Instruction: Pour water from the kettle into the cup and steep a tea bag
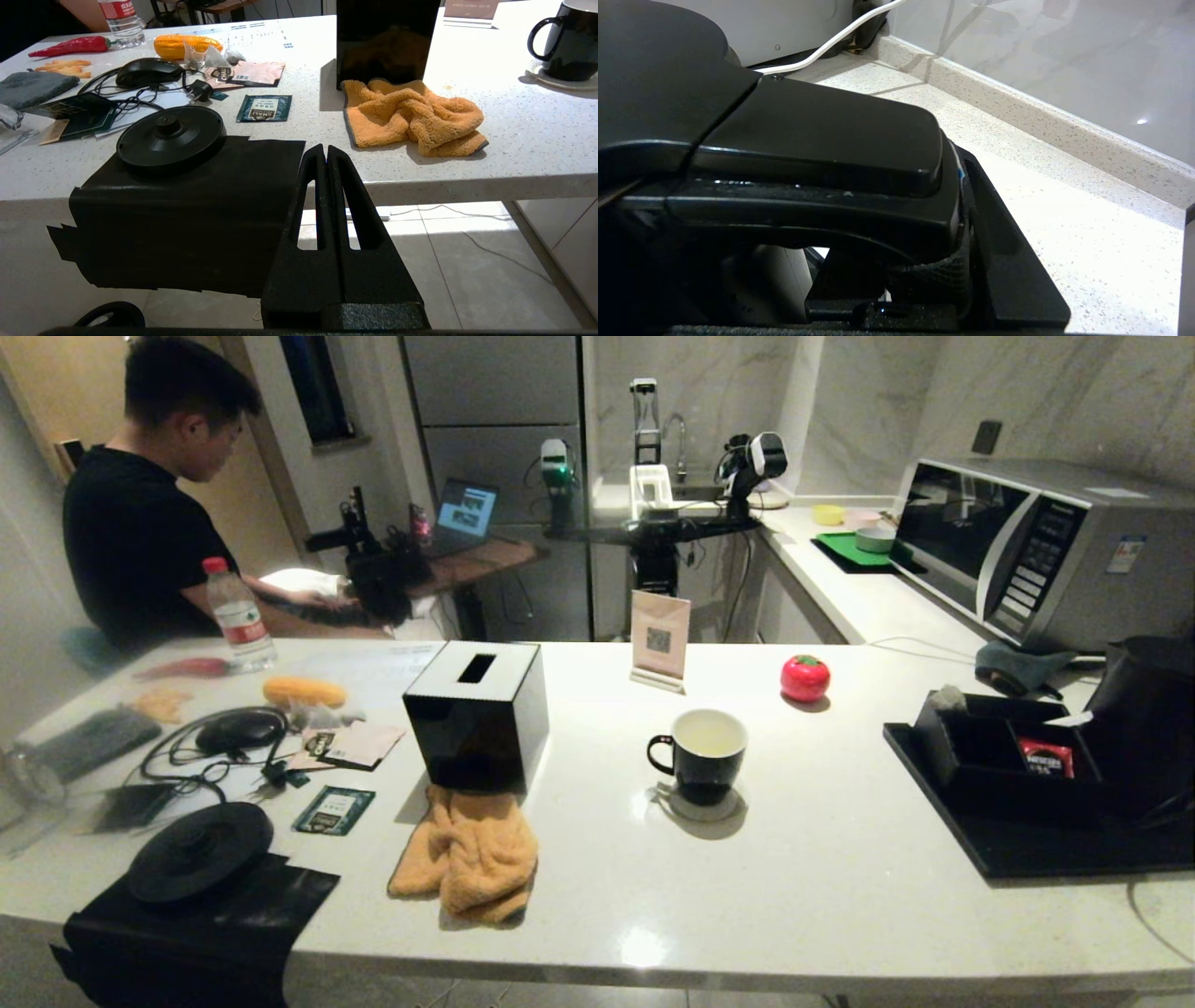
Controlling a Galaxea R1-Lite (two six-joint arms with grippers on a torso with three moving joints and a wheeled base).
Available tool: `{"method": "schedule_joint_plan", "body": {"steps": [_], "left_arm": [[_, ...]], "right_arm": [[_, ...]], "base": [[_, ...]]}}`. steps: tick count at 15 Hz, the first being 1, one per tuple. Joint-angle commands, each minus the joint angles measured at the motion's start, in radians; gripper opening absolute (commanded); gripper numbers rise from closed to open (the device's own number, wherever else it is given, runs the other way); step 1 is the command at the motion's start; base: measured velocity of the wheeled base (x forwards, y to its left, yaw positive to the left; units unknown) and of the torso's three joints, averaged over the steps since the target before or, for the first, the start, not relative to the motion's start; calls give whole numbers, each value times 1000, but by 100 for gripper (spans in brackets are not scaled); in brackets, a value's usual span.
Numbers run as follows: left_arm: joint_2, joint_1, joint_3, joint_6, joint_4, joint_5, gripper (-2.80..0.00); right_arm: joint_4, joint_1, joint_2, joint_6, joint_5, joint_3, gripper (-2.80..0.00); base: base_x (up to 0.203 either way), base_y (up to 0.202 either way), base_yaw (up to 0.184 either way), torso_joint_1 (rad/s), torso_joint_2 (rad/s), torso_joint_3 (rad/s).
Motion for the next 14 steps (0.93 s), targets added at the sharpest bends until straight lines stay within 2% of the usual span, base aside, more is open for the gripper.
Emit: {"method": "schedule_joint_plan", "body": {"steps": [1,6,7,14], "left_arm": [[0,0,0,1,0,0,-280],[0,0,0,1,0,0,-280],[0,0,0,1,0,0,-280],[0,0,0,1,0,0,-280]], "right_arm": [[-9,-9,-4,0,-2,1,-280],[-14,-12,-6,0,-2,23,-280],[-29,-12,-6,0,-2,34,0],[-60,-12,-16,5,1,74,0]], "base": [[0,0,0,0,0,0],[0,0,0,0,0,0],[0,0,0,0,0,0],[0,0,0,0,0,0]]}}
